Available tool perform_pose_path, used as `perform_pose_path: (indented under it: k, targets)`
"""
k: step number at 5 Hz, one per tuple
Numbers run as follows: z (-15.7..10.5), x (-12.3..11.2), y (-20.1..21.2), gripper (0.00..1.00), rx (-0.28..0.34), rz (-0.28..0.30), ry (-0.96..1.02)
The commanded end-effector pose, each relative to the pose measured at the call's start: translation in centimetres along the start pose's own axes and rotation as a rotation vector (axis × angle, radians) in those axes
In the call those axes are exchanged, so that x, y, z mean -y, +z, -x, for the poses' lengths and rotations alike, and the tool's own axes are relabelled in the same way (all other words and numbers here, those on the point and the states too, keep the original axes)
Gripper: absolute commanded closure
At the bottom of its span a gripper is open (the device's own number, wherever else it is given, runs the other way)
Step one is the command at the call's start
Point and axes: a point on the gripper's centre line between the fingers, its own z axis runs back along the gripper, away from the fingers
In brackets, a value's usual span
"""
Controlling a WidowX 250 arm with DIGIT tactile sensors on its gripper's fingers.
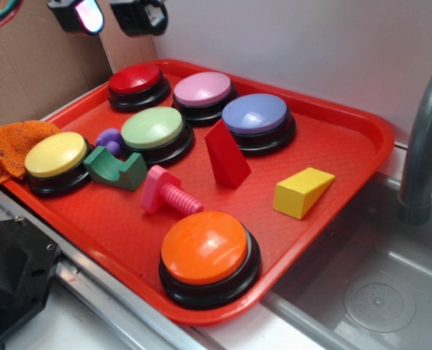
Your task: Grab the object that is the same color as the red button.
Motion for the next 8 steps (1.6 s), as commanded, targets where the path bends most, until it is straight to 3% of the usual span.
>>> perform_pose_path:
  k: [1,4,6,7,8]
  targets:
    - [-0.3,3.1,-5.4,0.0,-0.013,-0.038,-0.02]
    - [-1.1,4.4,-11.2,0.0,-0.071,-0.062,-0.07]
    - [-1.8,4.1,-12.7,0.0,-0.106,-0.111,-0.019]
    - [-2.5,3.8,-13.0,1.0,-0.091,-0.119,-0.012]
    - [-3.0,3.6,-13.0,1.0,-0.087,-0.121,-0.012]
